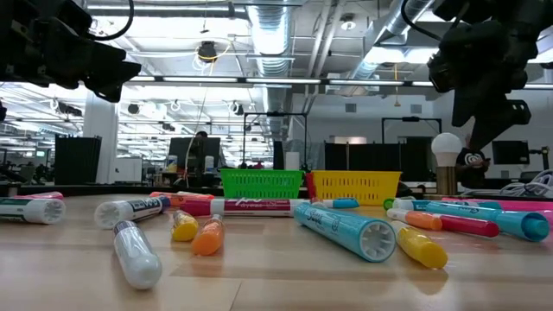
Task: Pick & Place Markers
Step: Put the right large pink highlighter pen into the yellow bin
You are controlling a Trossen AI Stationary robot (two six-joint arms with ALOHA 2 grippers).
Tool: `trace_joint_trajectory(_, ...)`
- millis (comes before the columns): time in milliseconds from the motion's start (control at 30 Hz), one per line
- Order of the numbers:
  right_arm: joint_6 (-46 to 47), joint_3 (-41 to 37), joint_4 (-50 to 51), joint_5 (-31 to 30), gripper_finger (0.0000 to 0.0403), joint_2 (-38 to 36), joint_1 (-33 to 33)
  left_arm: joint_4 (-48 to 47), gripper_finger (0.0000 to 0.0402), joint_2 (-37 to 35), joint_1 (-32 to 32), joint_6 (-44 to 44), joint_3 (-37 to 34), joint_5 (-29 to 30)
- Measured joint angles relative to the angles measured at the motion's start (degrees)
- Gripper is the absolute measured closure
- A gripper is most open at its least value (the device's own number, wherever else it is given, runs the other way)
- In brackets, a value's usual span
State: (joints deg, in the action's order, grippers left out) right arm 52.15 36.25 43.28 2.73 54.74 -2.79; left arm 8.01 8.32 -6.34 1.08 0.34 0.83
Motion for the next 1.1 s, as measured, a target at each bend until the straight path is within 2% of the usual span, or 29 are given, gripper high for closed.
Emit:
trace_joint_trajectory(267,0.8,0.0,6.9,-5.8,0.0103,2.1,1.1,0.0,0.0224,0.0,0.0,0.0,0.0,0.0)
trace_joint_trajectory(567,1.3,0.0,9.2,-6.9,0.0103,12.0,-0.6,0.2,0.0224,0.1,0.0,0.0,0.0,0.0)
trace_joint_trajectory(667,1.9,0.0,8.9,-8.8,0.0102,14.7,-0.4,0.3,0.0224,0.1,0.0,0.0,0.0,0.0)
trace_joint_trajectory(967,0.8,0.0,6.9,-9.4,0.0103,21.3,-0.5,0.7,0.0224,0.1,0.0,0.0,0.0,0.0)
trace_joint_trajectory(1100,0.8,0.0,6.8,-12.1,0.0103,24.3,-0.3,1.0,0.0224,0.1,0.0,0.0,0.0,0.0)
